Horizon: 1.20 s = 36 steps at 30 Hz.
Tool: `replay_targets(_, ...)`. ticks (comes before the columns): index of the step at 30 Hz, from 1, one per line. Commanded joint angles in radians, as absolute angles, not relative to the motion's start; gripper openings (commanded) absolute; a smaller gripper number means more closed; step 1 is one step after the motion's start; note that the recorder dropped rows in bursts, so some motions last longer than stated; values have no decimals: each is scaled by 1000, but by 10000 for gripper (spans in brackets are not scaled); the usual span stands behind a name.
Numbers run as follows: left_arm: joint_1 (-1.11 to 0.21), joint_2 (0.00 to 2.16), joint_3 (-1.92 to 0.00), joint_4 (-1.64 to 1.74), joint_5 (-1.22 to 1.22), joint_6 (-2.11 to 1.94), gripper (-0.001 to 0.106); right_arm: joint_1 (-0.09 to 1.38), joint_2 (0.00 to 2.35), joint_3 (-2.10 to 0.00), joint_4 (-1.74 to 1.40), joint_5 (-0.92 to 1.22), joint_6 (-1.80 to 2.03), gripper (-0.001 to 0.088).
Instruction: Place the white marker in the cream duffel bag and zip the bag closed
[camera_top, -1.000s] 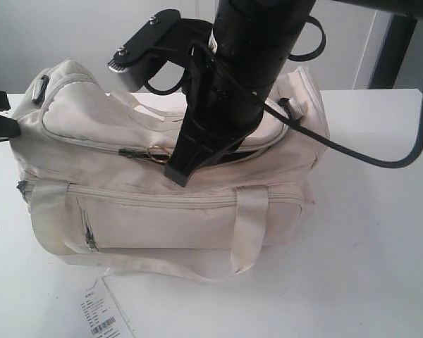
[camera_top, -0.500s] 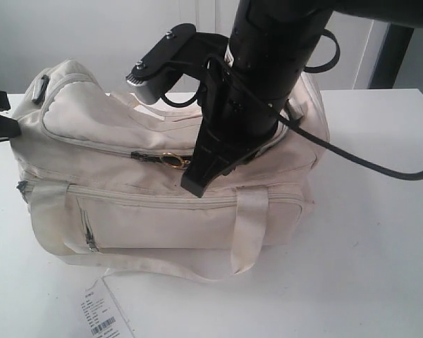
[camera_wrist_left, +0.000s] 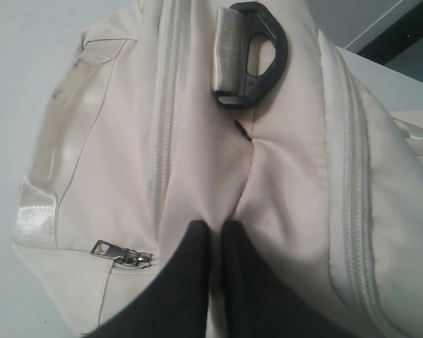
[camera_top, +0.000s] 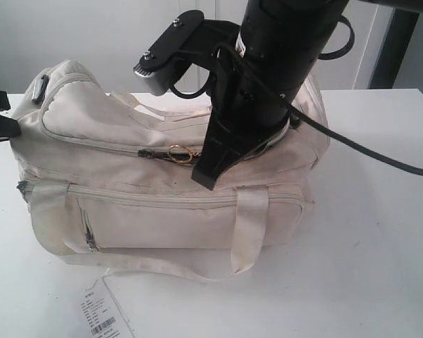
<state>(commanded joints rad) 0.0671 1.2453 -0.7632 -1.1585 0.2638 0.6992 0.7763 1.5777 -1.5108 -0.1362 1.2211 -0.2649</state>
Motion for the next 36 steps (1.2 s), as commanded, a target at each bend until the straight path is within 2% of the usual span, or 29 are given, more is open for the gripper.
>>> replay_targets(36, 67, 1245, -763, -1159, 262, 720, 0, 737, 1546, -1430, -152, 1221, -261, 0)
